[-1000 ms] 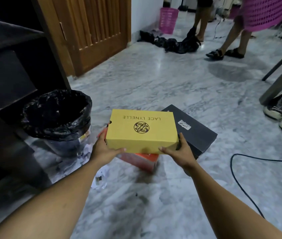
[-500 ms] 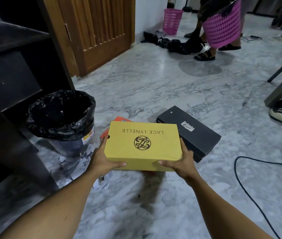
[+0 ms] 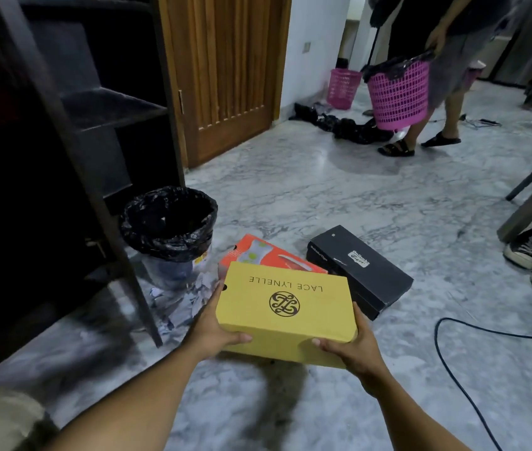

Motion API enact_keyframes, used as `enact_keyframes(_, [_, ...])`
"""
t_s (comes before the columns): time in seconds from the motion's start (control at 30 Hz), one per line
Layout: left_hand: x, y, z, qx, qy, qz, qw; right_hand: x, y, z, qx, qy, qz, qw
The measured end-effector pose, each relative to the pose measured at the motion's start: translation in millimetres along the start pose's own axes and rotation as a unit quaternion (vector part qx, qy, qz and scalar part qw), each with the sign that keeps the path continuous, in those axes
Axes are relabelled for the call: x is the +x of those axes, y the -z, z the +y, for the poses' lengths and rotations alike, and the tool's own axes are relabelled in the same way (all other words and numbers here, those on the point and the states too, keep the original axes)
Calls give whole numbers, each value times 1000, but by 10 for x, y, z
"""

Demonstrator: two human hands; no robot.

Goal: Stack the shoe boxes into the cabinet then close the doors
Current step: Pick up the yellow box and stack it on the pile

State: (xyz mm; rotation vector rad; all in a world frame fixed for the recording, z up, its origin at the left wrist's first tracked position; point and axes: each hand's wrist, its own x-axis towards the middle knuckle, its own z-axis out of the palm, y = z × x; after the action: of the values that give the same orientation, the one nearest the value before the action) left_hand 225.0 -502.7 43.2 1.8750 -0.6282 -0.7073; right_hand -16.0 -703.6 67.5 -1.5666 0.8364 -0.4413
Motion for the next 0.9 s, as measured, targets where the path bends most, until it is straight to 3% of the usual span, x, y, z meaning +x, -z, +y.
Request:
enact_keyframes(0.33, [-1336, 688, -474, 2, 25, 44, 999, -1338, -599, -262, 9, -5, -50, 999])
enact_keyframes(0.5, [-2084, 1309, -174, 21, 35, 92, 995, -1583, -1167, -363, 24, 14, -100, 995])
enact_keyframes(0.9, [-3491, 2966, 115, 62, 66, 307, 947, -1666, -2894, -1350, 34, 93, -314, 944])
